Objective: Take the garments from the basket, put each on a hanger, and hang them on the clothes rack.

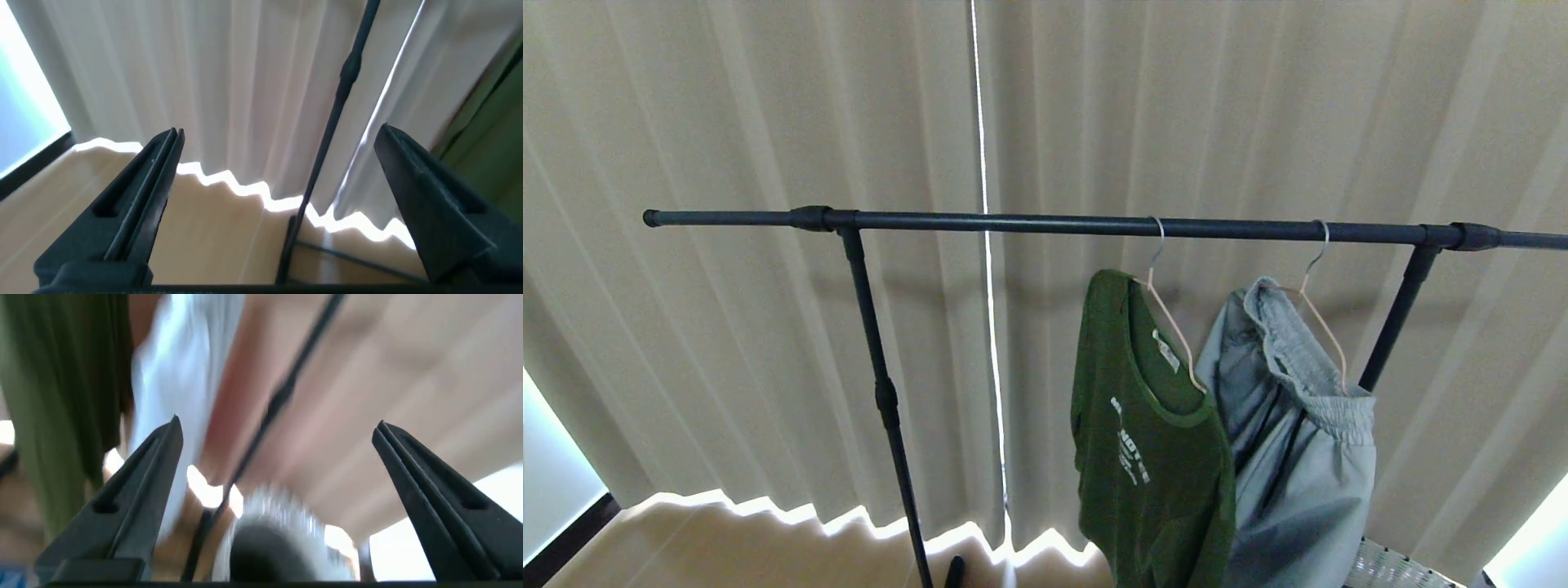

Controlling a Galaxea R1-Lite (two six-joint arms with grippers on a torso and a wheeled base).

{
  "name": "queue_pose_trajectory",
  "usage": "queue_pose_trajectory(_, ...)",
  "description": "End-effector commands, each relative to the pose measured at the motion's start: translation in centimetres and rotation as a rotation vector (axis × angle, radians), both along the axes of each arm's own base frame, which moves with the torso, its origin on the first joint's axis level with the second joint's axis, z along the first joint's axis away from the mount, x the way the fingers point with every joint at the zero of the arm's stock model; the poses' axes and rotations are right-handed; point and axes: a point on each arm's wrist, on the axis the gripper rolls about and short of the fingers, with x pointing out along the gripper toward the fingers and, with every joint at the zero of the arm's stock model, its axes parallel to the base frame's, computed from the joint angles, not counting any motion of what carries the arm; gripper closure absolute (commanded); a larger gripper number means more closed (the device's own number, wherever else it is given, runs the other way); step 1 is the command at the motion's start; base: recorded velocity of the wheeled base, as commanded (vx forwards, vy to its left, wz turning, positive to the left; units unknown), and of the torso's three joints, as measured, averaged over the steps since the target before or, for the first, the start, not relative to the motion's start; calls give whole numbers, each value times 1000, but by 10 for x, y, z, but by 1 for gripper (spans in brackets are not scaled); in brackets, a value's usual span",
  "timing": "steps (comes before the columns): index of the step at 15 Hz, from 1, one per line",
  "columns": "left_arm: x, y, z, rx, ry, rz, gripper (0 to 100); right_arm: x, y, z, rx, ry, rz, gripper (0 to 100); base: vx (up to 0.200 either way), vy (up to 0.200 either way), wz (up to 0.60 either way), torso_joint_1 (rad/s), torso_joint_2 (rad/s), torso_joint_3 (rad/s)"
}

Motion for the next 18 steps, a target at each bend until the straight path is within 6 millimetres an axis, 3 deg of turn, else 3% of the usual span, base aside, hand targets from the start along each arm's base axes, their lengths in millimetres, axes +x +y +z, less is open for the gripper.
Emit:
queue_pose_trajectory(1, 0, 0, -4, -4, 3, 21, 0, -27, -3, -4, 53, -103, -57, 0, 0, 0, 0, 0, 0, 0)
queue_pose_trajectory(4, -2, -1, -4, -2, -8, 80, 0, -31, -4, -22, 61, -64, -117, 0, 0, 0, 0, 0, 0, 0)
queue_pose_trajectory(11, -8, -2, -6, -2, -81, 121, 0, -45, -3, -26, 109, -216, -222, 0, 0, 0, 0, 0, 0, 0)
queue_pose_trajectory(18, -5, -6, -8, -61, -104, -78, 0, -46, -3, -29, 166, -249, -227, 0, 0, 0, 0, 0, 0, 0)
